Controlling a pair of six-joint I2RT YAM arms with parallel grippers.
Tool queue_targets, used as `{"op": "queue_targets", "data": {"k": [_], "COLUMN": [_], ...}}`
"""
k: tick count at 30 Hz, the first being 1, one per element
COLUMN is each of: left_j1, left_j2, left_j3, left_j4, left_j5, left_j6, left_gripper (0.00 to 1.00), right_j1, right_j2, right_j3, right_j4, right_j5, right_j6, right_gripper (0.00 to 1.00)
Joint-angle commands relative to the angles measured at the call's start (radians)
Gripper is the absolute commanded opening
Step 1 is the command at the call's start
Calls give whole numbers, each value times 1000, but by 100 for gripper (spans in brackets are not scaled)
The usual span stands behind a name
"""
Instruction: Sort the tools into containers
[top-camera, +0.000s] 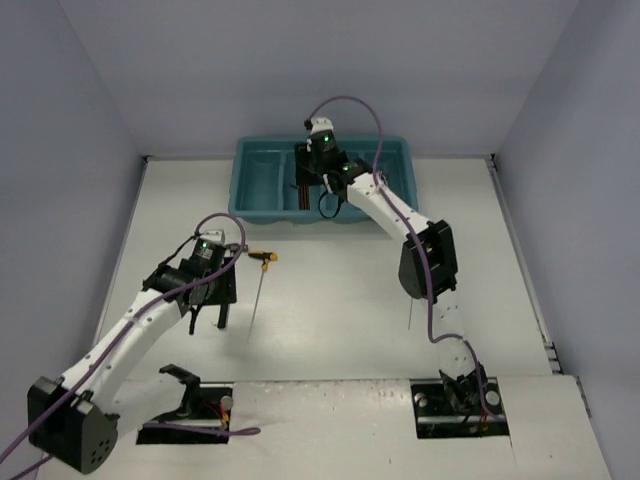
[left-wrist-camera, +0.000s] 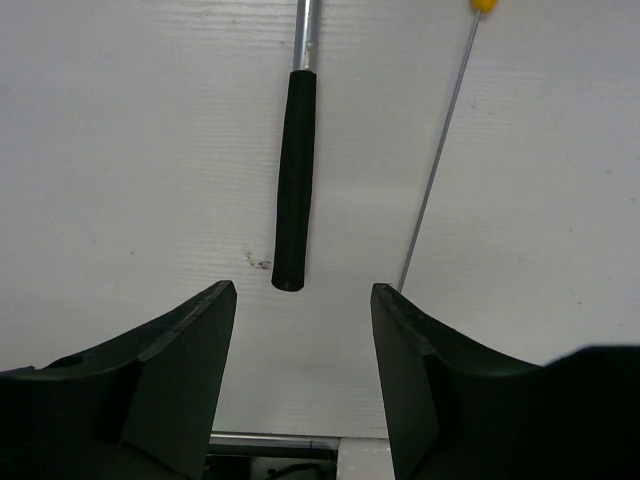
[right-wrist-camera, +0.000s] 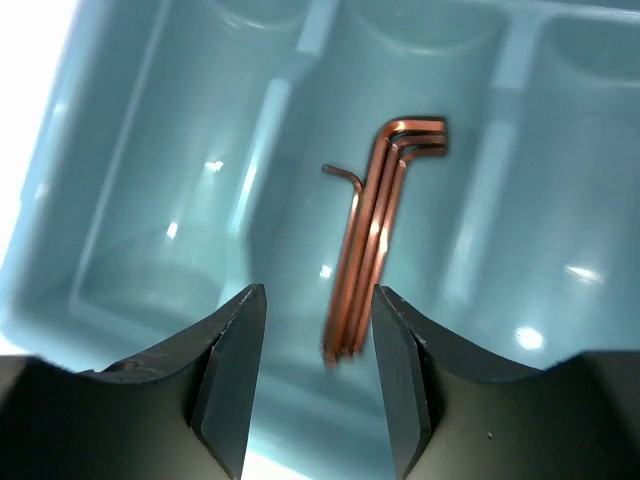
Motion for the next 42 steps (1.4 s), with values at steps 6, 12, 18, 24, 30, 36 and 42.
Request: {"op": "queue_targets", "data": {"k": [6, 12, 18, 24, 30, 36, 42], "left_j1": [31, 81, 116, 140, 185, 213, 213], "left_j2": [248, 446, 569, 706, 854, 885, 739], "left_j3": [3, 54, 139, 264, 365, 381, 336], "left_j4": [198, 243, 287, 277, 249, 249, 205], "left_j5": [-37, -10, 38, 25, 33, 63, 73], "left_j6": [52, 76, 113, 155, 189, 204, 197], "left_gripper": [44, 41, 39, 37, 27, 0, 0], "right_j1": [-16, -20, -26, -29, -29, -29, -29], "right_j2": [-646, -932, -1120, -1189, -1231, -1236, -1220], "right_j3": [-562, -895, -1062, -1118, -1139, -1154, -1158], "right_j4": [70, 70, 68, 64, 55, 42, 39], "right_j5": [-9, -3, -10, -26, -33, -28, -22], "right_j6": [-118, -99, -80, -58, -50, -47, -47], "right_gripper": [45, 45, 48, 48, 48, 49, 49]}}
